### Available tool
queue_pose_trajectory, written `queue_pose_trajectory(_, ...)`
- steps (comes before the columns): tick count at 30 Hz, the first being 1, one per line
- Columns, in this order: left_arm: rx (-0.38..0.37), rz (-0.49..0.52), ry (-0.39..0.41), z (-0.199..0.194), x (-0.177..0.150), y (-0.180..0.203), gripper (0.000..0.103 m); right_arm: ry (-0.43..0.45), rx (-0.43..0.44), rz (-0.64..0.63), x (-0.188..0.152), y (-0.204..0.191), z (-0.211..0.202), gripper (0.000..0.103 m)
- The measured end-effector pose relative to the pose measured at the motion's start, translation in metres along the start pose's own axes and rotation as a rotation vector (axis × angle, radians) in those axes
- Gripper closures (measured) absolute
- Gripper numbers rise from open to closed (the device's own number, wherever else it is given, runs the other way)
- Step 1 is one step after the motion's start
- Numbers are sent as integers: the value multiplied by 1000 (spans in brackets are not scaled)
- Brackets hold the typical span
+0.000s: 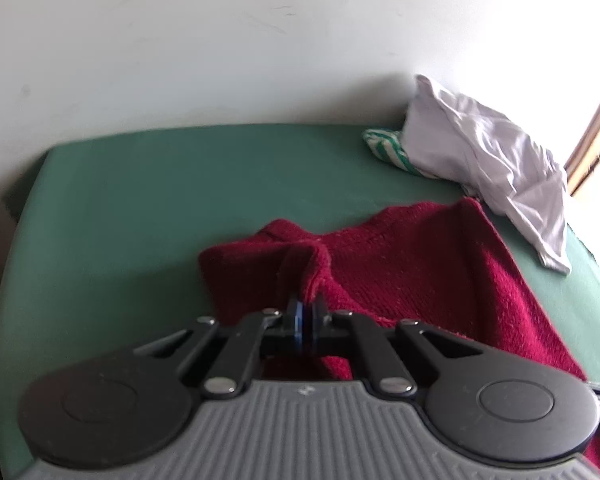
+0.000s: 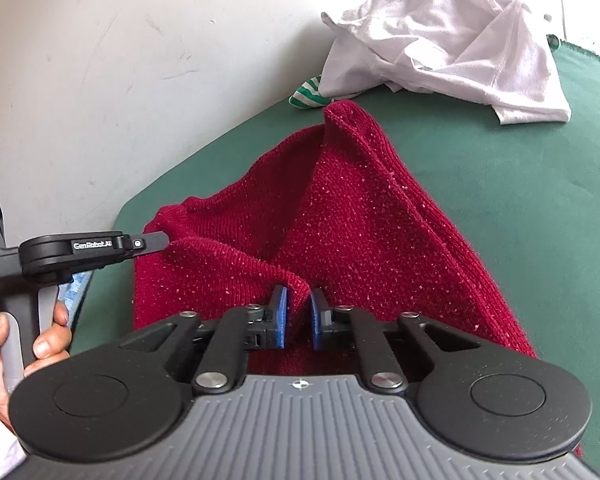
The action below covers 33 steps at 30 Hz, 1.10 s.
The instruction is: Fold clothes
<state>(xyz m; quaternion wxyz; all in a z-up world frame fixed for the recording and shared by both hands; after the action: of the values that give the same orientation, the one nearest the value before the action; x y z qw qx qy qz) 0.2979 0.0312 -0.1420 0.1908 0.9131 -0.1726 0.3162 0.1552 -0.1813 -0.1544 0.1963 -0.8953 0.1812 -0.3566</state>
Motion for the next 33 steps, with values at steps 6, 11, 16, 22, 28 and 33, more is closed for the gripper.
queue_pose_trajectory(6, 52, 142, -24, -1, -4, 7, 99, 135, -54, -156, 1, -26, -42, 67)
queue_pose_trajectory(11, 16, 116, -48, 12, 0, 3, 94, 47, 102, -394, -36, -81, -48, 63)
queue_pose_trajectory(16, 9, 101, -49, 13, 2, -2, 91, -43, 102, -518, -78, -102, -31, 69)
queue_pose_trajectory(22, 2, 102, 5, -8, 5, -6, 97, -79, 190, -519, -93, -109, -39, 99)
queue_pose_trajectory(28, 53, 181, -38, 10, -6, -2, 91, -194, 208, -531, -110, -100, -30, 97)
queue_pose_trajectory(33, 28, 144, 56, -27, 6, -14, 82, -161, 252, -474, -90, -97, -45, 81)
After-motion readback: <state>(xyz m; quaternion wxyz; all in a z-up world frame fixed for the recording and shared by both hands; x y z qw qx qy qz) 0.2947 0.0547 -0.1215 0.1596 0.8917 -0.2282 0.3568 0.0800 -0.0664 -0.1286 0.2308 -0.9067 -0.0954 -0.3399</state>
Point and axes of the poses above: each gripper's, at about its wrist camera, not at the fingertips, and z roughly the way its jaws point, y to its right, x to its top, the point moved 5 cm from there along z, roughly the way its jaws point, and after that the axes turned 4 degrees about -y, right-handed, at the moved point
